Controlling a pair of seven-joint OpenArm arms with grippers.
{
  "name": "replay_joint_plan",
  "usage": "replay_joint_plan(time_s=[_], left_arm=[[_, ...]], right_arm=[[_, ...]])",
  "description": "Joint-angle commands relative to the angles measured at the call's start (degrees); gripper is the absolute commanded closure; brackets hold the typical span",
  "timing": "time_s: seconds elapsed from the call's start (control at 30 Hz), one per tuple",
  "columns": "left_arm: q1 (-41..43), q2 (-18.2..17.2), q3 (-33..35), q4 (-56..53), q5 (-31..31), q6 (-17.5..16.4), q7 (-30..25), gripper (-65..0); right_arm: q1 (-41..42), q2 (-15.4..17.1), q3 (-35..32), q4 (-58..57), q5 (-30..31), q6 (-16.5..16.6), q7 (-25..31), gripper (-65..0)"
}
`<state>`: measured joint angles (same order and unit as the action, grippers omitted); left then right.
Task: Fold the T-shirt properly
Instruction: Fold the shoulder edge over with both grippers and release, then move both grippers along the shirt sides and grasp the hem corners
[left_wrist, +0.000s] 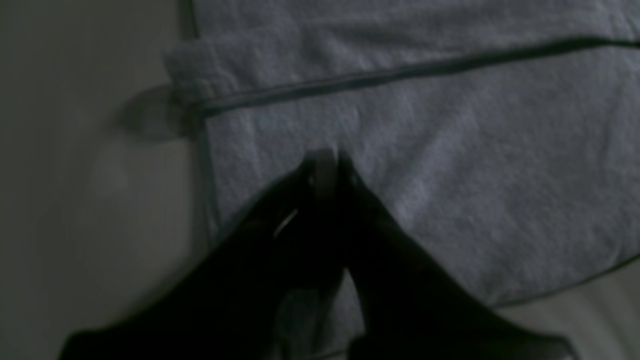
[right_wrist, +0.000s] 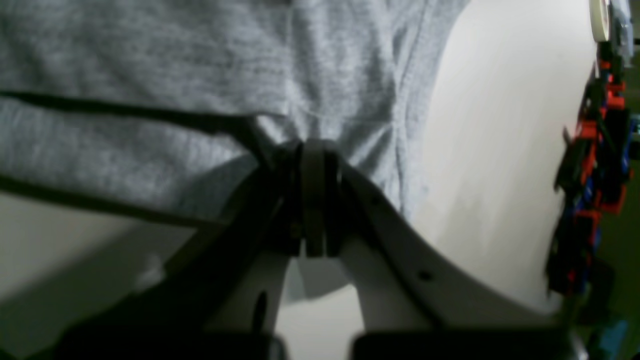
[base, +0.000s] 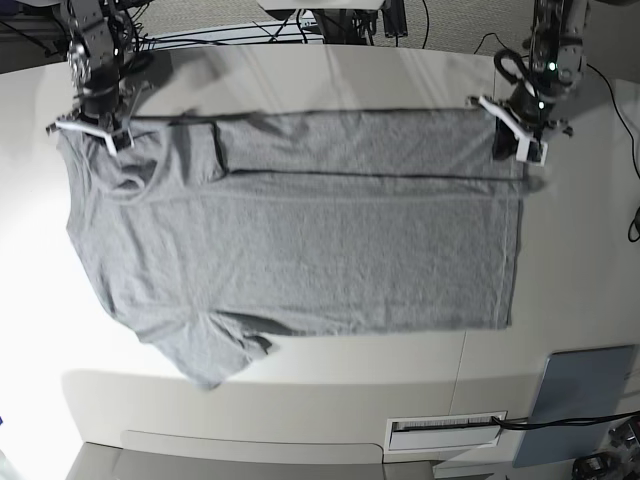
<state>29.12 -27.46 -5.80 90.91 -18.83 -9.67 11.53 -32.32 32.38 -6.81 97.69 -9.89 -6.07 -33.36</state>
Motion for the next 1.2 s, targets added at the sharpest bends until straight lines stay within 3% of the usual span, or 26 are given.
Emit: replay_joint_plan(time_s=[0.0,0.17,0.3,0.4,0.73,0.9,1.0,1.1,1.17], left_arm=[[3.34,-0.2,0.24,-0.83,2.54,-0.66,9.42,0.0],[8.66,-0.17,-3.1,0.28,2.75,-1.22,9.38,0.0],[12.98,-0.17,-6.93,1.4,2.73,-7.37,7.87,0.0],[15.21,-0.2,-8.61,2.6,2.75,-9.75,6.95,0.0],[16.5,-0.7,-14.1,10.49,2.58,-9.92,6.82,0.0],[15.37,-2.73,-16.96,18.16,-0.85,-9.88,6.91,0.0],[13.09,-4.24,-17.0,20.37,-2.51,-9.9,7.1,0.0],[9.22,-4.79,-16.98,20.41,-2.49,-9.84,7.96,-10.9],[6.12,-4.79,-16.98,20.06,-3.37,-9.33,10.1,-19.6]], right_arm=[[-1.88,0.68,0.17,0.94,0.57,0.66,-1.36,0.0],[-8.22,0.66,0.17,4.07,-1.62,-1.07,-1.33,0.0],[-12.81,0.63,0.17,6.36,-2.19,-2.45,-1.33,0.0],[-15.54,0.63,0.17,8.02,-2.69,-3.45,-1.77,0.0],[-19.39,0.66,0.28,14.58,-11.41,-10.16,-1.95,0.0],[-18.56,0.68,3.82,20.83,-13.75,-11.76,-0.59,0.0],[-16.15,0.68,7.15,22.75,-13.73,-10.47,-1.57,0.0],[-12.46,0.68,9.86,22.73,-13.22,-3.91,-1.55,0.0],[-9.53,0.68,10.73,22.69,-11.61,0.92,-1.49,-10.6]])
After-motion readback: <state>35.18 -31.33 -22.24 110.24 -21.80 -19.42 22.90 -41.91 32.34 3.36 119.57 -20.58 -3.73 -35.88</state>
